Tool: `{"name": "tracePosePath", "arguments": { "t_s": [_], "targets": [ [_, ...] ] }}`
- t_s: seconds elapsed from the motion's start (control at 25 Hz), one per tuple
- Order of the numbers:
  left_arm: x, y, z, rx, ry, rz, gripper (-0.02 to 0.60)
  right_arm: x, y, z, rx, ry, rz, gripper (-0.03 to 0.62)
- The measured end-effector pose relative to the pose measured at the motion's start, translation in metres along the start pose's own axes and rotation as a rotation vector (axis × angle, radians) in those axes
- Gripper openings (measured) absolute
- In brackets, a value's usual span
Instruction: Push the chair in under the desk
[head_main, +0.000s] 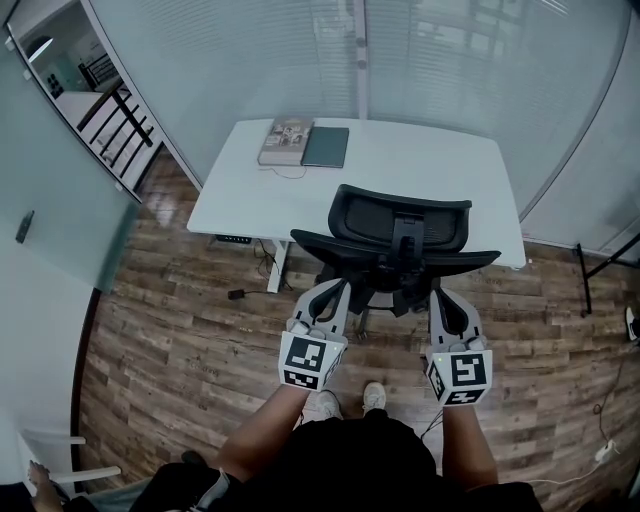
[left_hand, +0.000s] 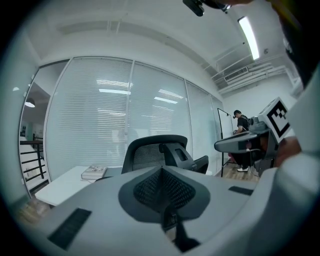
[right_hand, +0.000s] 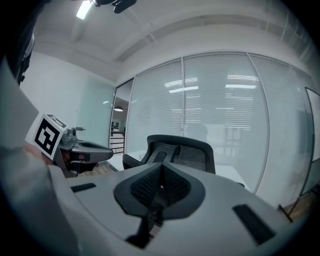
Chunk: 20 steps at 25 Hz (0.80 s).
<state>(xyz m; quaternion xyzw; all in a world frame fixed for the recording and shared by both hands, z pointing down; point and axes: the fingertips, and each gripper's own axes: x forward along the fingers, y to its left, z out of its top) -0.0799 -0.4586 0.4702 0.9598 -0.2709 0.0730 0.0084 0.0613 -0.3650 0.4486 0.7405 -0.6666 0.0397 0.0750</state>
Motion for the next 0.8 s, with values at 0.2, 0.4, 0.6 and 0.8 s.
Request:
{"name": "tracePosePath", "arguments": {
  "t_s": [0.2, 0.4, 0.6, 0.8],
  "targets": [
    [-0.002, -0.001, -0.001, 0.012, 0.016, -0.011, 0.011, -0.001, 0.006, 0.0, -0.003, 0.002, 0.014, 0.003],
    [0.0, 0.003, -0.004, -0.014, 0.014, 0.0, 0.011, 0.001, 0.006, -0.003, -0.008, 0.011, 0.024, 0.003],
    [0.006, 0.001, -0.001, -0.008, 0.007, -0.008, 0.011, 0.008, 0.005, 0.002, -0.033, 0.0, 0.033, 0.003],
    [0.01, 0.0, 0.0, -0.007, 0.007, -0.005, 0.011, 0.013, 0.004, 0.0, -0.043, 0.003, 0.049, 0.003]
  ]
}}
